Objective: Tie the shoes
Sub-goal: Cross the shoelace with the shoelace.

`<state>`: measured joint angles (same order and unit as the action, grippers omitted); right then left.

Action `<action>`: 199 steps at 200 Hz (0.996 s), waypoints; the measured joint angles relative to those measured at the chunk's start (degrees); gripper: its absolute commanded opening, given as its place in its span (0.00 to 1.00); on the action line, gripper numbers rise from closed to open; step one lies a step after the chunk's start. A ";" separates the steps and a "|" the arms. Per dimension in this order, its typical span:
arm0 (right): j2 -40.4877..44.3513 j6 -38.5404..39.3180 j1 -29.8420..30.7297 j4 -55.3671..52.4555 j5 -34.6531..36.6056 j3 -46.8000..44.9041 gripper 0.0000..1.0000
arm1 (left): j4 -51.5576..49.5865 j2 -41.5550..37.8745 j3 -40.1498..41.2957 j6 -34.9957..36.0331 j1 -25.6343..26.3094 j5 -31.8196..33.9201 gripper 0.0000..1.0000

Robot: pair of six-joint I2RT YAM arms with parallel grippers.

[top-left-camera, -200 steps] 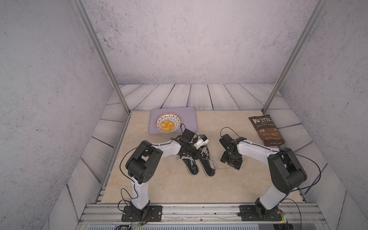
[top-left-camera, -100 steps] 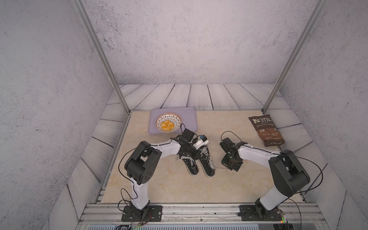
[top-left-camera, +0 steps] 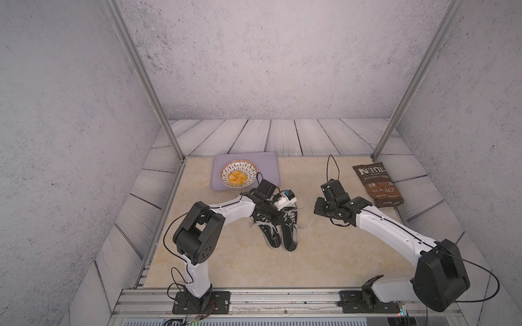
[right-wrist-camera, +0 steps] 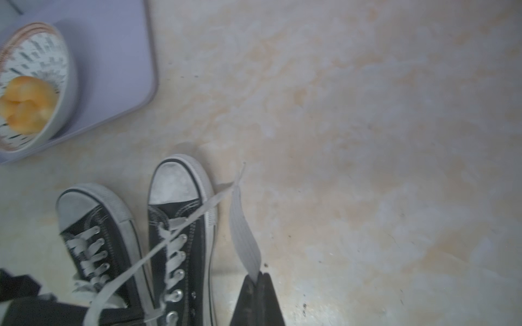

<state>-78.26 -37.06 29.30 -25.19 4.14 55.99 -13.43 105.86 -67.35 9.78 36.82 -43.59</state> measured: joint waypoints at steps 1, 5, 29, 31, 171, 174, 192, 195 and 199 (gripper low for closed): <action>0.00 0.15 0.00 0.17 -0.22 0.00 0.00 | 0.02 0.00 0.00 0.00 0.00 -0.09 0.21; 0.00 1.36 0.00 1.01 -1.25 0.11 0.00 | 0.28 0.04 0.00 -0.09 0.00 -0.31 0.23; -0.22 6.29 0.00 3.43 -6.36 2.56 0.00 | 2.25 0.70 -0.07 -0.39 0.00 -2.23 0.31; -0.24 6.54 0.00 3.56 -6.64 2.75 0.00 | 2.36 0.76 -0.11 -0.52 0.00 -2.32 0.32; -0.37 10.34 -0.37 9.20 -11.78 7.15 0.00 | 8.48 3.48 -2.38 -1.86 1.62 -5.51 0.56; -0.37 10.36 -0.39 9.18 -11.78 7.32 0.00 | 8.52 3.50 -2.56 -1.84 1.66 -5.51 0.56; -0.37 10.40 -0.50 9.18 -11.78 8.17 0.00 | 8.96 3.80 -3.23 -1.86 1.99 -5.42 0.52; -0.37 10.43 -0.50 9.18 -11.78 8.31 0.00 | 8.98 3.80 -3.32 -1.81 2.01 -5.38 0.50; -0.37 10.49 -0.50 9.20 -11.78 8.48 0.00 | 9.01 3.85 -3.37 -1.90 2.12 -5.27 0.48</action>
<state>-78.63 -26.57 28.80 -15.99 -7.64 64.47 -4.43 109.71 -70.72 7.88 38.94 -48.86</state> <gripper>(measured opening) 0.036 0.526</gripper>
